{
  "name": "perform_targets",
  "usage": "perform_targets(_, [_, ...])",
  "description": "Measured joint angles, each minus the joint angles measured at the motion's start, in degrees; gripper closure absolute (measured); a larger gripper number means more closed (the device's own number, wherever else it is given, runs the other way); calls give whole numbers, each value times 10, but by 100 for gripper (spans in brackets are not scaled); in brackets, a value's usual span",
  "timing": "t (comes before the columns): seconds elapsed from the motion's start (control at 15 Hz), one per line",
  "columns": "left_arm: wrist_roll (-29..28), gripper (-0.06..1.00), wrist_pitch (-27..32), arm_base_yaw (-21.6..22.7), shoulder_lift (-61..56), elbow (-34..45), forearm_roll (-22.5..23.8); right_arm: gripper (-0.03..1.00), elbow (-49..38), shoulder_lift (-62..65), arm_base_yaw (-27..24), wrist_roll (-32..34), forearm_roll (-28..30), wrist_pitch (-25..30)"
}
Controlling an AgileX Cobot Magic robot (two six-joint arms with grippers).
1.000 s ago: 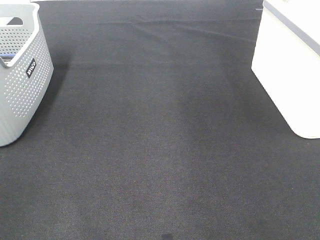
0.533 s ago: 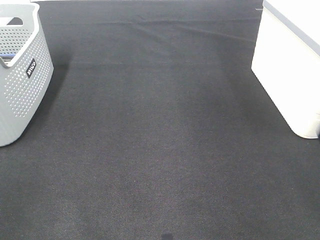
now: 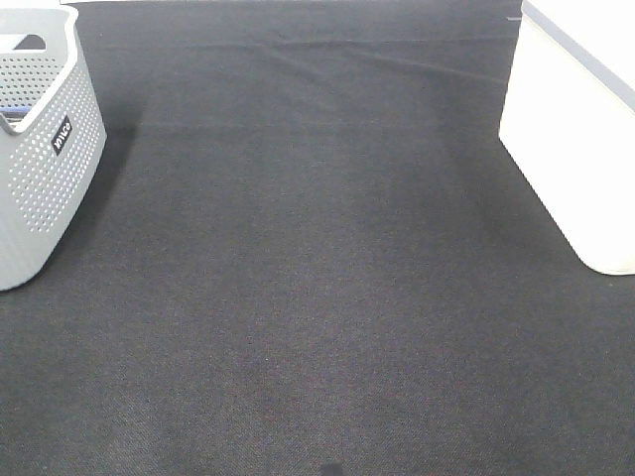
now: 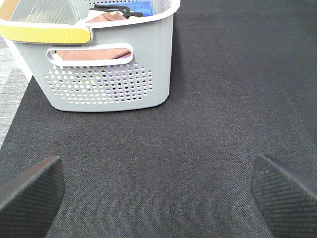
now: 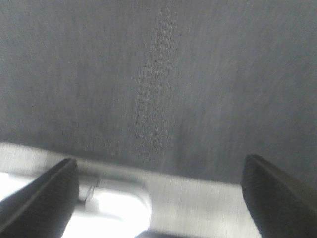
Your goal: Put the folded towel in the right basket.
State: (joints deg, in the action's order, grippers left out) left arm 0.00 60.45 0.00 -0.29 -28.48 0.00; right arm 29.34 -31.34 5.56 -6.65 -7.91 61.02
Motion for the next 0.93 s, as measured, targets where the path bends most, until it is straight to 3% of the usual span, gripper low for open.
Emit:
perform_targets(0.4, [0,-3,0,0,0,0,0,13,0,182,0,-7,6,1])
perform_targets(0.93, [0,-3,0,0,0,0,0,13,0,194,-15,-7,5,1])
